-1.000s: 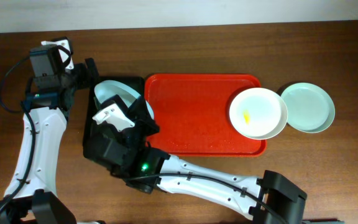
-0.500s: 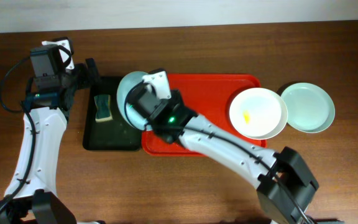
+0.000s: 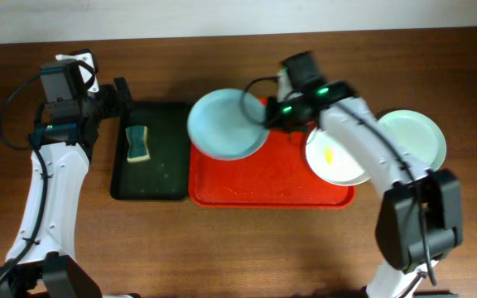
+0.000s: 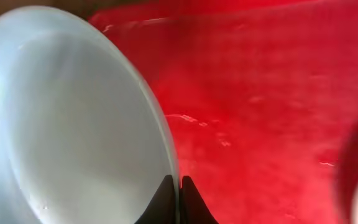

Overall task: Clean dirty plates on tray and stack at the side
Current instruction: 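Swing the light blue plate right toward the table's right side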

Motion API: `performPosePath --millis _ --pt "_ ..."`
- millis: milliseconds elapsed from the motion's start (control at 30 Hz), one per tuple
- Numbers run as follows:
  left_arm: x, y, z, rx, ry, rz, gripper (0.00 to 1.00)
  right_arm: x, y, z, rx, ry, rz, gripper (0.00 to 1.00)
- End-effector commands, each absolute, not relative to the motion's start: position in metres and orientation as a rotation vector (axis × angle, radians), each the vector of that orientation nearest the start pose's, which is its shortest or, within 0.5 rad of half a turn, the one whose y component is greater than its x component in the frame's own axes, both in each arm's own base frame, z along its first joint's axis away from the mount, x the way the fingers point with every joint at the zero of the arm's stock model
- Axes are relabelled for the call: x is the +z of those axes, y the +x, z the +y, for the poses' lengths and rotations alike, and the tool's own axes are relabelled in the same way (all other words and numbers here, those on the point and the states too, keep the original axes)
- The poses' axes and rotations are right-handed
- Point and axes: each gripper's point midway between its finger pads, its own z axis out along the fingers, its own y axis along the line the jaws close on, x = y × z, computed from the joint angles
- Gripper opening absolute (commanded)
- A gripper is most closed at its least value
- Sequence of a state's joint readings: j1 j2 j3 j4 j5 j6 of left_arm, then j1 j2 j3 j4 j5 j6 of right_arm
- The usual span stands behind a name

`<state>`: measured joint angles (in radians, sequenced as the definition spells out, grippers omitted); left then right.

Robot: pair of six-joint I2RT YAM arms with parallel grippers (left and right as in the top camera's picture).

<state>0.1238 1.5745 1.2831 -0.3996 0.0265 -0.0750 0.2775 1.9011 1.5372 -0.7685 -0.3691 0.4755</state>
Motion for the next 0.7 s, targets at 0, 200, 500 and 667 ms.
performPosePath --millis 0,200,500,667 --pt "0.208 0.461 0.051 -0.009 -0.205 2.250 0.99 0.132 0.437 0.128 0.875 0.384 2.740 0.04" --pt "0.208 0.461 0.051 -0.009 -0.205 2.250 0.99 0.120 0.422 -0.006 0.796 0.853 2.718 0.04" --pt "0.208 0.461 0.051 -0.009 -0.205 2.250 0.99 0.104 0.349 -0.152 0.571 1.345 2.649 0.04" --pt "0.208 0.461 0.051 -0.009 -0.205 2.250 0.99 0.095 0.303 -0.201 0.352 1.553 2.642 0.04"
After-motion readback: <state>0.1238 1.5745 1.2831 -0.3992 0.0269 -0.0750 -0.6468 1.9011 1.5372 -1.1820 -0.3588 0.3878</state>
